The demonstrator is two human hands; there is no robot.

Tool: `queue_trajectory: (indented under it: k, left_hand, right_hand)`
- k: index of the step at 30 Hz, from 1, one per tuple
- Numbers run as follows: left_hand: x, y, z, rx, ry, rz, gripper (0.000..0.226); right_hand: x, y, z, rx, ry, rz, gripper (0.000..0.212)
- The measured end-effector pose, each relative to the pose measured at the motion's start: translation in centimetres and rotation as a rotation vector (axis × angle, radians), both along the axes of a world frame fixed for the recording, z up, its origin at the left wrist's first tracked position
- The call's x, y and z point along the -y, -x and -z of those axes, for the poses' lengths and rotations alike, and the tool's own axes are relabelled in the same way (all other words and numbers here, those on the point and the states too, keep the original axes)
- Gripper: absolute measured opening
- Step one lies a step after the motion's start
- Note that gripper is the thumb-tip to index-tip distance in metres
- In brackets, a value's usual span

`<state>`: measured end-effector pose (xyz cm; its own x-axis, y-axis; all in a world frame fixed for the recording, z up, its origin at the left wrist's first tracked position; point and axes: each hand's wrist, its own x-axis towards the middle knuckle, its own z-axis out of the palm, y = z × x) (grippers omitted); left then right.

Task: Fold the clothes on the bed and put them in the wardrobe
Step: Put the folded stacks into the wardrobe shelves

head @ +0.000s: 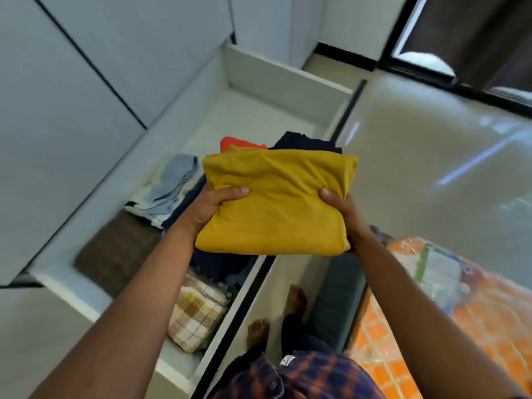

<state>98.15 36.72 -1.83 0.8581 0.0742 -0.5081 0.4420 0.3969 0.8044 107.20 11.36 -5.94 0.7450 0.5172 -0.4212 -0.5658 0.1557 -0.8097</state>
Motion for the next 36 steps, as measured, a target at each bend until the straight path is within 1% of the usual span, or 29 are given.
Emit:
queue_trajectory:
  k: [4, 8, 12, 15, 17, 19, 21, 23, 27, 32, 36]
  left_hand:
    - [-1.8, 3.4, 0.1, -0.053, 0.028, -0.205, 0.109]
    - [-3.2, 6.5, 1.5, -0.080, 0.070, -0.323, 0.115]
    - [-4.7, 8.9, 3.2, -0.045, 0.105, -0.383, 0.112]
    - [-5.4, 9.6, 4.2, -0.041, 0.102, -0.431, 0.118]
    - [-5.7, 10.4, 5.2, -0.038, 0.133, -0.456, 0.120]
    - [-5.7, 10.3, 5.8, -0.045, 0.155, -0.466, 0.114]
    - [-5.5, 10.1, 6.4, -0.054, 0.188, -0.482, 0.114]
    - [-5.3, 9.6, 7.0, -0.051, 0.206, -0.513, 0.116]
    - [-4.4, 6.9, 7.5, -0.034, 0.236, -0.574, 0.117]
    - [-3.2, 1.4, 8.4, -0.047, 0.224, -0.677, 0.112]
    - [-2.4, -4.1, 8.5, -0.103, 0.184, -0.760, 0.113]
  right_hand:
    - [-3.9, -0.5, -0.1, -0.008, -0.016, -0.158, 0.120]
    - [-6.6, 0.4, 0.4, -0.059, -0.019, -0.279, 0.120]
    - [-8.8, 1.5, 0.6, -0.060, 0.009, -0.370, 0.120]
    - [-10.0, 1.6, 0.6, -0.050, 0.053, -0.414, 0.118]
    - [-10.9, 1.5, 0.5, -0.019, 0.105, -0.458, 0.118]
    - [-11.5, 0.8, 0.6, -0.005, 0.149, -0.477, 0.124]
    - [-11.9, -0.1, 0.9, 0.021, 0.205, -0.509, 0.132]
    - [-12.1, -1.5, 1.3, 0.026, 0.234, -0.535, 0.135]
    - [-12.6, -5.8, 2.6, 0.034, 0.282, -0.585, 0.135]
    - [-13.7, -12.6, 4.5, 0.041, 0.294, -0.673, 0.131]
    - [-14.7, -19.0, 5.9, -0.033, 0.306, -0.761, 0.130]
